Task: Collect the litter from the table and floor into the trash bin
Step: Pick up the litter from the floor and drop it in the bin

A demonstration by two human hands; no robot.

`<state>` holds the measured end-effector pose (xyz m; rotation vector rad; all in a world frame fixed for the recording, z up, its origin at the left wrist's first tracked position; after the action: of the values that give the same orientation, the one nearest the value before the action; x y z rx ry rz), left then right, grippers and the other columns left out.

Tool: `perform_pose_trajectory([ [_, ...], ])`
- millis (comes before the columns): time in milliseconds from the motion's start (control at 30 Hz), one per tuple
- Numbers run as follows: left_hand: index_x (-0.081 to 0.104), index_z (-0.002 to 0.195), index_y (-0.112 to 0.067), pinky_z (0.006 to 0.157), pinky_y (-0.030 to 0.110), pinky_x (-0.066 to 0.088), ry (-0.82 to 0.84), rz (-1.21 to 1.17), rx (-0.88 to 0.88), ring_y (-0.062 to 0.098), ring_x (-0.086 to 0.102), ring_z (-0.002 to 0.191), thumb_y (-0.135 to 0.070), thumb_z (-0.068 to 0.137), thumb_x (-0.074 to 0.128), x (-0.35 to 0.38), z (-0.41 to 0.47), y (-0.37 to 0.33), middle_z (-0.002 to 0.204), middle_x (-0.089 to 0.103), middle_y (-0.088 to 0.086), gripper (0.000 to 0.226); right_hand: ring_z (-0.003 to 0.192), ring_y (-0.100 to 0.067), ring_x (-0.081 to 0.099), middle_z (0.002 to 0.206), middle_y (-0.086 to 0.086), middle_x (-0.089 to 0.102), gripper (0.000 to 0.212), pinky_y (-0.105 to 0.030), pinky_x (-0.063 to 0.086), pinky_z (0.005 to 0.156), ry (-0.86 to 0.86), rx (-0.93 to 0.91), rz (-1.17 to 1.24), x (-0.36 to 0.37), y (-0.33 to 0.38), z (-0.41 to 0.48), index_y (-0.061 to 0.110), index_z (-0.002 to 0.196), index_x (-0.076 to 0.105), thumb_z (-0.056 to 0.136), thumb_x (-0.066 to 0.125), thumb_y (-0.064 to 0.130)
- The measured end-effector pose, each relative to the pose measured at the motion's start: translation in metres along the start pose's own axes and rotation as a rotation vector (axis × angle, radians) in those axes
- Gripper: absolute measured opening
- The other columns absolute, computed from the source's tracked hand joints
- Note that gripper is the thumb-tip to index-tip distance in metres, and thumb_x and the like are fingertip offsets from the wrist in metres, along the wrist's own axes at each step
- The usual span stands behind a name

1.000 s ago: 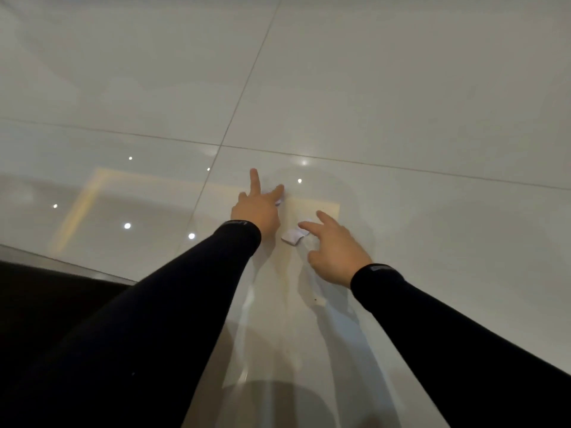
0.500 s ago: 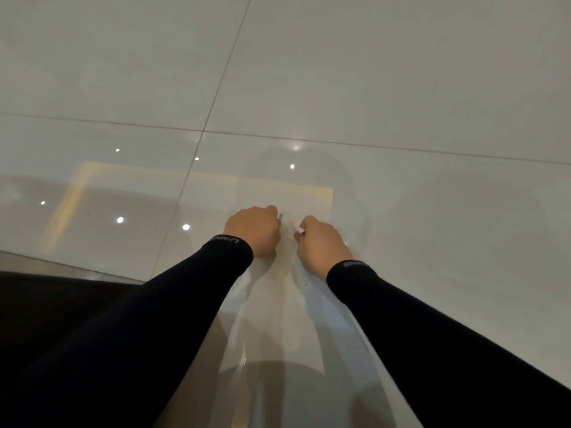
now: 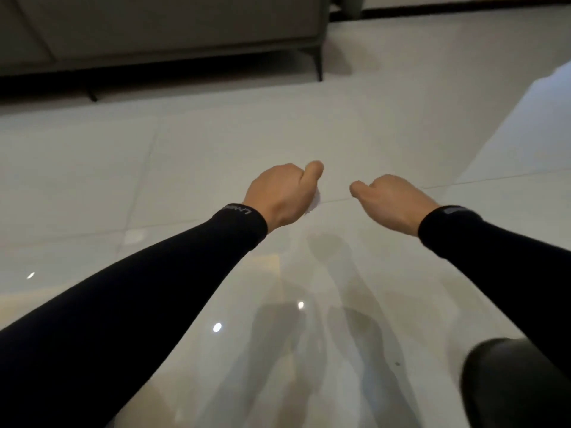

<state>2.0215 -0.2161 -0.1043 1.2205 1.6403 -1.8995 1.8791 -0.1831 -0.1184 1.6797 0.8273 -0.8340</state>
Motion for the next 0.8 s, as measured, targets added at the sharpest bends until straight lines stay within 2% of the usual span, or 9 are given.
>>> perform_pose_trajectory([
  [67,0.054,0.038,-0.020,0.089,0.040,0.047,0.067,-0.022,0.128,0.026,0.061,0.084,-0.035,0.082,0.018,0.015,0.008,-0.067,0.088,0.070,0.003,0.059,0.061,-0.029,0.045,0.066,-0.015,0.049,0.041,-0.031,0.030,0.056,-0.058,0.066,0.045,-0.051,-0.036,-0.024,0.008,0.054,0.036,0.089,0.036,0.030],
  [167,0.068,0.063,-0.020,0.090,0.037,0.046,0.169,0.011,0.321,0.026,0.058,0.093,-0.029,0.086,0.023,0.051,0.008,-0.169,0.103,0.068,0.005,0.051,0.070,-0.031,0.049,0.079,-0.021,0.058,0.037,-0.033,0.034,0.061,-0.201,0.155,0.038,-0.120,-0.092,-0.071,0.005,0.061,0.045,0.089,0.036,0.027],
  [267,0.068,0.080,-0.014,0.074,0.035,0.045,0.219,-0.018,0.489,0.024,0.057,0.086,-0.033,0.090,0.034,0.093,-0.007,-0.258,0.092,0.064,0.005,0.040,0.059,-0.029,0.042,0.065,-0.014,0.049,0.038,-0.031,0.028,0.050,-0.407,0.247,0.004,-0.181,-0.150,-0.129,0.006,0.059,0.043,0.089,0.034,0.028],
  [333,0.059,0.074,-0.016,0.063,0.032,0.041,0.268,-0.028,0.598,0.022,0.056,0.076,-0.039,0.091,0.037,0.125,-0.027,-0.304,0.080,0.062,0.001,0.037,0.059,-0.029,0.035,0.059,-0.010,0.038,0.039,-0.032,0.022,0.049,-0.466,0.347,-0.043,-0.205,-0.189,-0.171,0.010,0.055,0.034,0.090,0.032,0.026],
  [433,0.051,0.073,-0.017,0.057,0.030,0.036,0.326,0.070,0.779,0.022,0.053,0.070,-0.044,0.092,0.039,0.172,-0.060,-0.349,0.072,0.059,0.000,0.035,0.068,-0.028,0.041,0.068,-0.012,0.048,0.037,-0.030,0.028,0.051,-0.400,0.507,-0.024,-0.204,-0.247,-0.225,0.008,0.059,0.044,0.089,0.039,0.028],
  [567,0.060,0.093,-0.021,0.054,0.027,0.038,0.511,0.379,0.858,0.014,0.055,0.066,-0.064,0.078,0.049,0.232,-0.090,-0.348,0.064,0.056,-0.010,0.047,0.056,-0.022,0.051,0.083,-0.014,0.070,0.048,-0.022,0.035,0.044,-0.017,0.674,0.027,-0.138,-0.302,-0.268,0.003,0.086,0.067,0.084,0.053,0.048],
  [667,0.063,0.103,-0.025,0.060,0.026,0.036,0.194,0.317,0.926,0.018,0.060,0.078,-0.057,0.082,0.048,0.218,-0.081,-0.350,0.077,0.062,-0.007,0.041,0.060,-0.021,0.052,0.085,-0.013,0.072,0.067,-0.023,0.039,0.048,0.043,0.718,0.090,-0.111,-0.323,-0.284,0.002,0.104,0.067,0.081,0.051,0.062],
  [733,0.058,0.117,-0.021,0.073,0.032,0.041,-0.058,0.156,0.861,0.026,0.058,0.098,-0.041,0.085,0.050,0.190,-0.063,-0.348,0.103,0.061,0.003,0.038,0.060,-0.020,0.053,0.087,-0.015,0.073,0.058,-0.024,0.039,0.051,-0.044,0.724,0.138,-0.112,-0.333,-0.289,0.003,0.103,0.067,0.084,0.053,0.055],
  [800,0.048,0.130,-0.016,0.087,0.041,0.043,-0.085,0.200,0.704,0.033,0.048,0.114,-0.037,0.086,0.051,0.187,-0.039,-0.335,0.123,0.052,0.015,0.049,0.060,-0.018,0.056,0.090,-0.014,0.074,0.037,-0.023,0.041,0.049,-0.081,0.728,0.159,-0.113,-0.338,-0.291,0.010,0.097,0.069,0.086,0.057,0.043],
])
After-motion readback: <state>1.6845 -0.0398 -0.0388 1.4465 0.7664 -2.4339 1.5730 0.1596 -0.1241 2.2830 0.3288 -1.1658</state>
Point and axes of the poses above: each hand's wrist, its own z-axis towards the middle knuckle, its own x-axis out of the palm, y = z × x, the point moved 9 cm from there along z, towards the middle knuckle
